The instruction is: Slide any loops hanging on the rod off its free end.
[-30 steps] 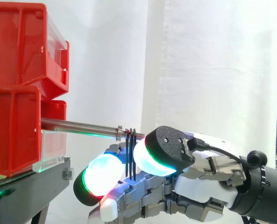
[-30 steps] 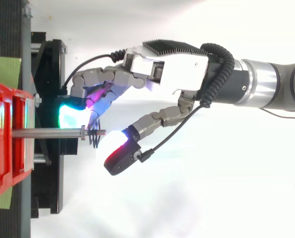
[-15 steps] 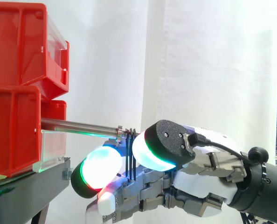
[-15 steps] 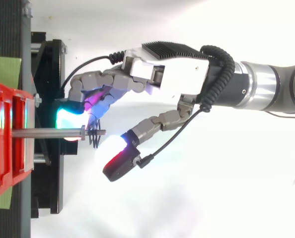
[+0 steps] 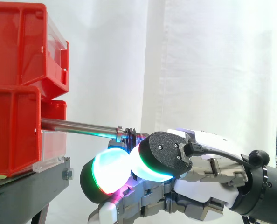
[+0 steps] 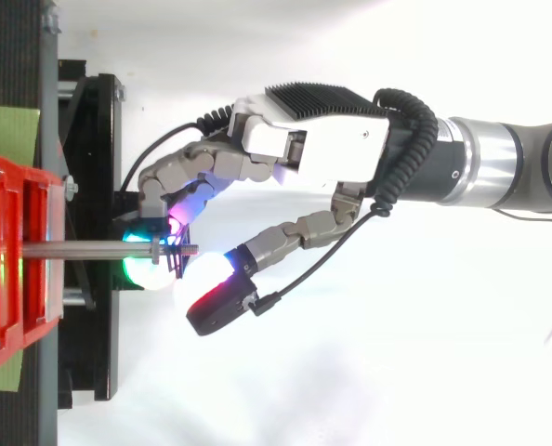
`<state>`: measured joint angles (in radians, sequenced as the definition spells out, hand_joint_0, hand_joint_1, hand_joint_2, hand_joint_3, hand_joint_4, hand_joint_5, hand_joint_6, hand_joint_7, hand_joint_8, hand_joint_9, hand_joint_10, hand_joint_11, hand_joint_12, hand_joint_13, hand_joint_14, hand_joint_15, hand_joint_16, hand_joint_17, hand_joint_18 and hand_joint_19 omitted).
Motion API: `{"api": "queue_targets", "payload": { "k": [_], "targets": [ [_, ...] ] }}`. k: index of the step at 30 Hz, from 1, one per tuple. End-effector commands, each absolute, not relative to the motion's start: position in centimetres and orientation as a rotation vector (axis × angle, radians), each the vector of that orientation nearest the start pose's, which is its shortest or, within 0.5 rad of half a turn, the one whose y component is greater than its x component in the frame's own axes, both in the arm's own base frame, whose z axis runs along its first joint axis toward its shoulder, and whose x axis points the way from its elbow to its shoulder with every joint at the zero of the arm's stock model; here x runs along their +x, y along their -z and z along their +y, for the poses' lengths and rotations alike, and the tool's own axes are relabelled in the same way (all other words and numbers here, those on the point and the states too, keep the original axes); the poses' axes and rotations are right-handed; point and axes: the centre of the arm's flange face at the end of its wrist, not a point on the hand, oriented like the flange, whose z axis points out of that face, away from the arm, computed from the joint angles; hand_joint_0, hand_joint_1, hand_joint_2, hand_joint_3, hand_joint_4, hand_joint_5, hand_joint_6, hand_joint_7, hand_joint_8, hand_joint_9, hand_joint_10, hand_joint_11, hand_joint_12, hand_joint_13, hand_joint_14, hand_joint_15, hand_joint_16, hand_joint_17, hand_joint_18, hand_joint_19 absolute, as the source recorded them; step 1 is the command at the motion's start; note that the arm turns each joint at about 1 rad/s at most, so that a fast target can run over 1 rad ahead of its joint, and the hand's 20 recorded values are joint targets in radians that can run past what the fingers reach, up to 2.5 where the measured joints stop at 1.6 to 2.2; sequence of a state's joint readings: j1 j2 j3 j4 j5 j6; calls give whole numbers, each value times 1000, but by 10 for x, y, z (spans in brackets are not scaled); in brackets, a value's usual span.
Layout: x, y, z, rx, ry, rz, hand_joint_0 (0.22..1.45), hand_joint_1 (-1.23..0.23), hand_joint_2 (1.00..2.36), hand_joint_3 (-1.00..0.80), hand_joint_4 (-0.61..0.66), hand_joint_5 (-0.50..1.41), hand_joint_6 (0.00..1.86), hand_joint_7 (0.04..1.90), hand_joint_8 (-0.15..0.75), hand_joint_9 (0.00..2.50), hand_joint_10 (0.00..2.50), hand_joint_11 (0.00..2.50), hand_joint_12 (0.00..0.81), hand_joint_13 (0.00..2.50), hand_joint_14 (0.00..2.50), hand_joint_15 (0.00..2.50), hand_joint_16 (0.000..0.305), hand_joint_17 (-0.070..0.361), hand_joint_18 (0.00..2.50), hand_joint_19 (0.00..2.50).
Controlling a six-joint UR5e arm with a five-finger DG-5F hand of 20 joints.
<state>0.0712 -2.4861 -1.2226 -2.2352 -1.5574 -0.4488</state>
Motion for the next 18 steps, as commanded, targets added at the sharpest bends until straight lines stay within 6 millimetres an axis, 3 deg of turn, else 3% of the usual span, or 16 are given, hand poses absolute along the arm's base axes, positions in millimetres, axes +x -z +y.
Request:
{"api": "queue_targets", "payload": {
  "k": [1,6,15,18],
  "targets": [
    [802,-149,-79,662,-1021,1118,627,-716,1013,-347,169,-189,827,1033,295,865,7,237,339,851,6,155,37,84,677,261],
    [802,-151,-81,664,-1019,1115,593,-693,1007,-417,182,-182,809,1033,294,874,7,240,340,851,7,157,38,86,681,276],
    [802,-149,-80,664,-1020,1117,532,-683,1000,-500,207,-126,568,1273,300,878,7,219,358,832,6,159,43,96,679,281],
    [802,-149,-78,663,-1022,1118,526,-674,1000,-500,215,-121,554,1276,301,879,7,211,360,827,6,156,43,97,681,281]
  ]
}}
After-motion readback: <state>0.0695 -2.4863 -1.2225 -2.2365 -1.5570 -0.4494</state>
